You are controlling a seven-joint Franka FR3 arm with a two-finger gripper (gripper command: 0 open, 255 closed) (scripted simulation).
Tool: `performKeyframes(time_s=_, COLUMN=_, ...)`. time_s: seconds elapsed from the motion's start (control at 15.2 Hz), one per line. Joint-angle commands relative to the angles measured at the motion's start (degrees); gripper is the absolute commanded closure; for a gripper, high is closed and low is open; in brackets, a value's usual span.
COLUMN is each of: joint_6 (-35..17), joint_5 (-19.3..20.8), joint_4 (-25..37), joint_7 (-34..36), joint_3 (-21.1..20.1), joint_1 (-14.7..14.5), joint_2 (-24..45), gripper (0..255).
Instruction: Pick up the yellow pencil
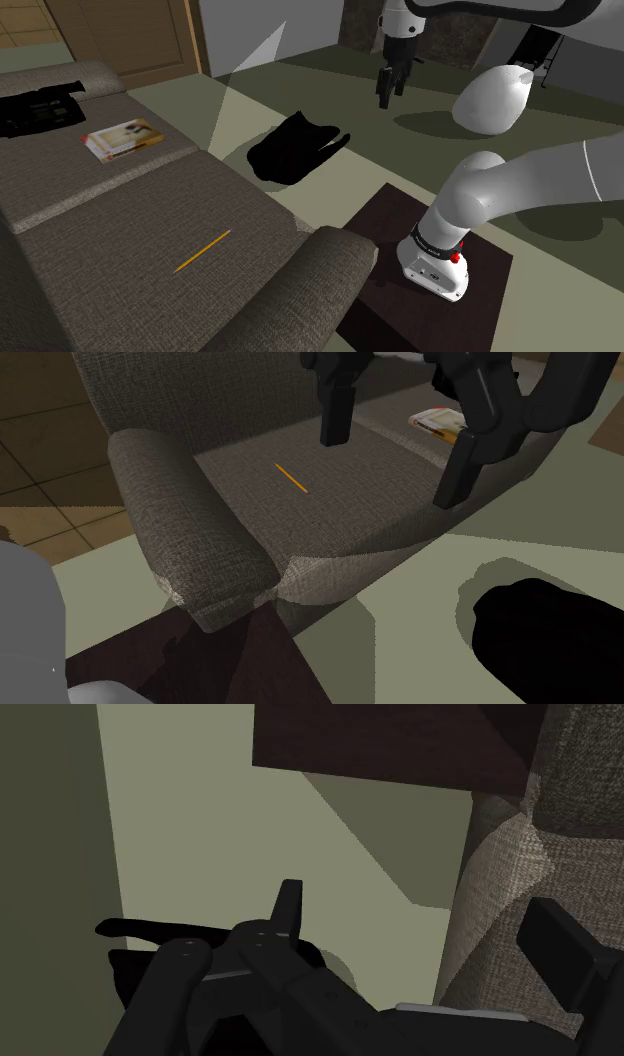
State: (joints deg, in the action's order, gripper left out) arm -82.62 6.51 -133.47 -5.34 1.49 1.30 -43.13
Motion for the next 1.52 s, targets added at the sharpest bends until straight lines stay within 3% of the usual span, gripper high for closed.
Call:
performKeyframes(time_s=0.0, joint_6=0.0, joint_5=0.0, joint_4=0.0, joint_7=0.0, joint_3=0.0, joint_1=0.0, joint_2=0.0, gripper=0)
performKeyframes(time_s=0.73, joint_6=-15.6, joint_5=-1.8, joint_4=2.6, joint_7=-6.1, joint_3=-3.4, joint_1=-6.7, joint_2=17.5, gripper=0)
performKeyframes(time_s=1.45, joint_6=-26.6, joint_5=-1.8, joint_4=10.6, joint_7=-11.5, joint_3=-8.3, joint_1=-12.3, joint_2=35.7, gripper=0)
